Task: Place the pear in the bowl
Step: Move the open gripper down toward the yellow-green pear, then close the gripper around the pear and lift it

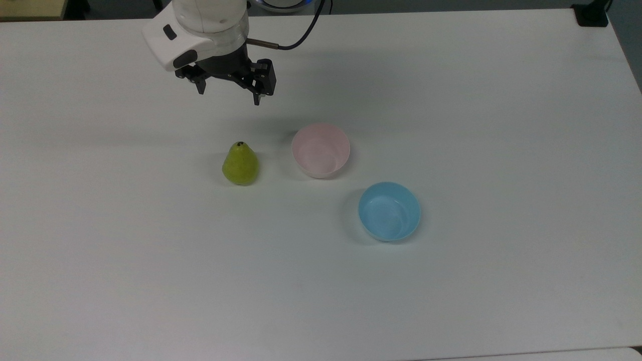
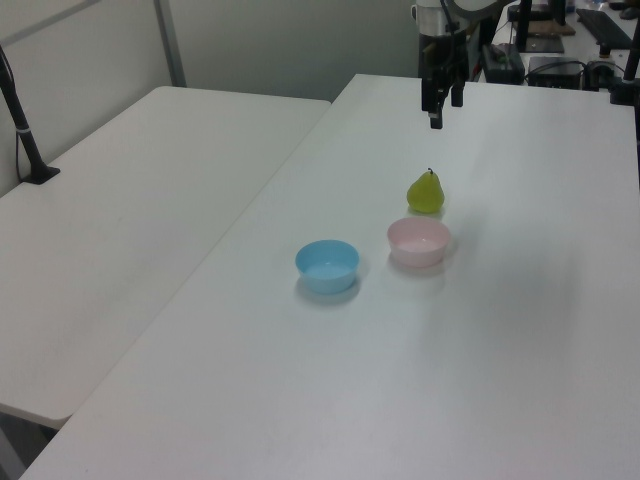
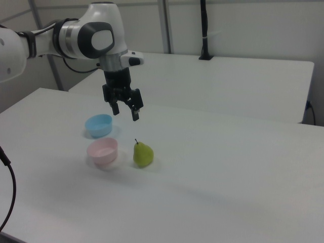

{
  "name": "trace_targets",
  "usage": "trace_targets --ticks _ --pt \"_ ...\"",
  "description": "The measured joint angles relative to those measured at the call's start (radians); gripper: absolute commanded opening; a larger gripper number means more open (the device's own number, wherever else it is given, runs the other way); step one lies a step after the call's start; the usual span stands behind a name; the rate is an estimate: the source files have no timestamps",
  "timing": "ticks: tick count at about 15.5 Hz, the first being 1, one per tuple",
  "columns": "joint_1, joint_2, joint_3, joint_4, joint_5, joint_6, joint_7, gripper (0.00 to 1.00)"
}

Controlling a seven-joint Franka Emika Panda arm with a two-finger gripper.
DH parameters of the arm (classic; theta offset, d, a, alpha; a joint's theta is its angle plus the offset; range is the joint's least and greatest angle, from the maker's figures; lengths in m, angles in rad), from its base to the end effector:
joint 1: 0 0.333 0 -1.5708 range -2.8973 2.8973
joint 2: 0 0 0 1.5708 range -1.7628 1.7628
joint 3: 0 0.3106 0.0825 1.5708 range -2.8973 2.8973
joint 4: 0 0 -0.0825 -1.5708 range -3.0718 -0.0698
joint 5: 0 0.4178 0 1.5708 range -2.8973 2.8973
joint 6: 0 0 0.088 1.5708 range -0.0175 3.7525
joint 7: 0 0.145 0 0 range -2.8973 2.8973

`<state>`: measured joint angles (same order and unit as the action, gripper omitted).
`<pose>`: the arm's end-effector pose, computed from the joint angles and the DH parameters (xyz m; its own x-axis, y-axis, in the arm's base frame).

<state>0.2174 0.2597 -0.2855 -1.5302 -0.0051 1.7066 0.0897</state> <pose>0.6590 -0.0307 0.4563 0.9861 -0.1523 -0.0658 -0.1467 -0.9857 0.0835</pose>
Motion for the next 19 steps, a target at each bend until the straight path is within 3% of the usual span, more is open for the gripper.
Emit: trace_targets --ticks 13,19 --pt "-0.016 -0.012 0.000 -0.006 0.000 0.000 -0.051 1.00" --pt "-0.015 0.088 0.002 -0.021 0.025 0.068 -0.126 1.00"
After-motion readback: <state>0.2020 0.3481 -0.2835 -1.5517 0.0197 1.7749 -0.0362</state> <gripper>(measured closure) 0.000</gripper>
